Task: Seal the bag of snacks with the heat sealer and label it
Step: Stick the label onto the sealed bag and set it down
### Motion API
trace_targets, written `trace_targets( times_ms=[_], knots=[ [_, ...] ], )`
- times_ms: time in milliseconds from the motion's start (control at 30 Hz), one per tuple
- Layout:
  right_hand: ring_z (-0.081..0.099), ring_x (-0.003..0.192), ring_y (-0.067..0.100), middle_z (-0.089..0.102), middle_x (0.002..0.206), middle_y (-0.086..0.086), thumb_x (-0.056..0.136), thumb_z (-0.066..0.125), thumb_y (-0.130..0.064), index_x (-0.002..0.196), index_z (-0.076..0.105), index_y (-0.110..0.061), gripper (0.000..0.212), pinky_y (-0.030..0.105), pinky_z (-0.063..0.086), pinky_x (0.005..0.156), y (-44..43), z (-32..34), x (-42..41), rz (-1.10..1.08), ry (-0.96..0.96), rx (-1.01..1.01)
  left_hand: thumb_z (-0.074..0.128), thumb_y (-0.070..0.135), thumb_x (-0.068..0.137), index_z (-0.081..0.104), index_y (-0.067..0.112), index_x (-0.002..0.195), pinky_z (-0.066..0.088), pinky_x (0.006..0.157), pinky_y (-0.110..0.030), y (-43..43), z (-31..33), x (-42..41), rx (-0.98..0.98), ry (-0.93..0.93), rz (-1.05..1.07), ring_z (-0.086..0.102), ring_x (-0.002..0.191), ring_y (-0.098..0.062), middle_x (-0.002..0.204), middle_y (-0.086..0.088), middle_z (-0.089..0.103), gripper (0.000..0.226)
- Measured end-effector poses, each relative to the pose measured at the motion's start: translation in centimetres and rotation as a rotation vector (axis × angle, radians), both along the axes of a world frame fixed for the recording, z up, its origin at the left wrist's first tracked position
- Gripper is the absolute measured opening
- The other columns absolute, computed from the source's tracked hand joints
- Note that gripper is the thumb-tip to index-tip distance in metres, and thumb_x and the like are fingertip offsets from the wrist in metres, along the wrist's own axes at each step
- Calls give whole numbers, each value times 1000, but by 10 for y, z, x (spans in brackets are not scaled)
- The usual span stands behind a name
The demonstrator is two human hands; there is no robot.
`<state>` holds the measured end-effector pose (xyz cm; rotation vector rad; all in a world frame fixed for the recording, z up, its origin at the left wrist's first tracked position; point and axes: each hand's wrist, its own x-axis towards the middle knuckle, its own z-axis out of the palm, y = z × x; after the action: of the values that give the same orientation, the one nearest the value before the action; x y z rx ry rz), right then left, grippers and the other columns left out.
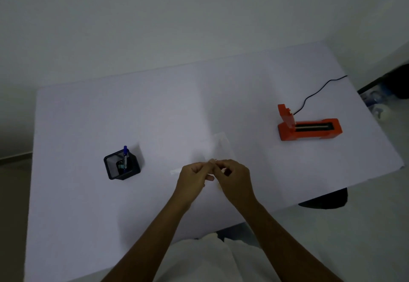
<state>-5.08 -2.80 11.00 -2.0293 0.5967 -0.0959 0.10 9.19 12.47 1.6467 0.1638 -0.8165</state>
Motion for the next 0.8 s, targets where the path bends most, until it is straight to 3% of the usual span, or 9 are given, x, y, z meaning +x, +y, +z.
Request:
trace_targets(
  times_ms=[100,200,300,400,600,700,800],
  knots=[
    [63,70,-8,69,84,-7,92,67,-14,101,75,-11,14,6,48,65,-28,-6,-1,84,22,77,57,43,93,76,23,91,54,68,-23,-21,-6,-2,20,3,15,70,76,-5,84,6,76,28],
    [68,74,1,74,86,-6,92,62,-8,95,76,-15,16,14,54,70,-57,-19,-2,75,87,177,59,37,93,76,15,92,52,62,-17,-38,-17,-2,43,12,4,70,76,-10,84,-1,76,28],
    [68,80,8,73,90,-5,91,66,-16,99,74,-16,12,19,54,69,-84,-32,-1,45,173,215,62,28,92,75,8,88,49,58,-20,-54,-29,-3,83,5,-22,70,75,-20,83,-12,75,25],
    [64,78,8,71,97,-3,89,71,-28,111,71,-16,25,17,48,62,-104,-39,4,94,316,333,61,32,93,75,8,87,50,55,-15,-68,-40,-4,121,-7,-87,68,69,-15,82,-10,75,28],
    [58,51,-4,66,63,-9,84,76,-23,93,76,-8,17,13,43,47,-133,-50,25,203,413,476,62,29,92,76,6,89,51,58,-20,-87,-65,-1,199,7,-12,65,62,-10,80,-13,74,27],
    [55,48,-2,63,61,-6,84,76,-20,87,76,-10,11,17,42,47,-137,-64,40,232,450,440,63,27,92,77,8,87,51,63,-26,-92,-83,3,286,6,46,65,66,-15,78,-10,74,24],
    [54,52,2,63,61,-5,83,75,-20,83,75,-12,8,20,43,50,-138,-82,55,268,477,338,64,25,91,75,12,87,47,61,-18,-93,-101,8,413,-42,103,65,69,-14,77,-1,72,18]
  ],
)
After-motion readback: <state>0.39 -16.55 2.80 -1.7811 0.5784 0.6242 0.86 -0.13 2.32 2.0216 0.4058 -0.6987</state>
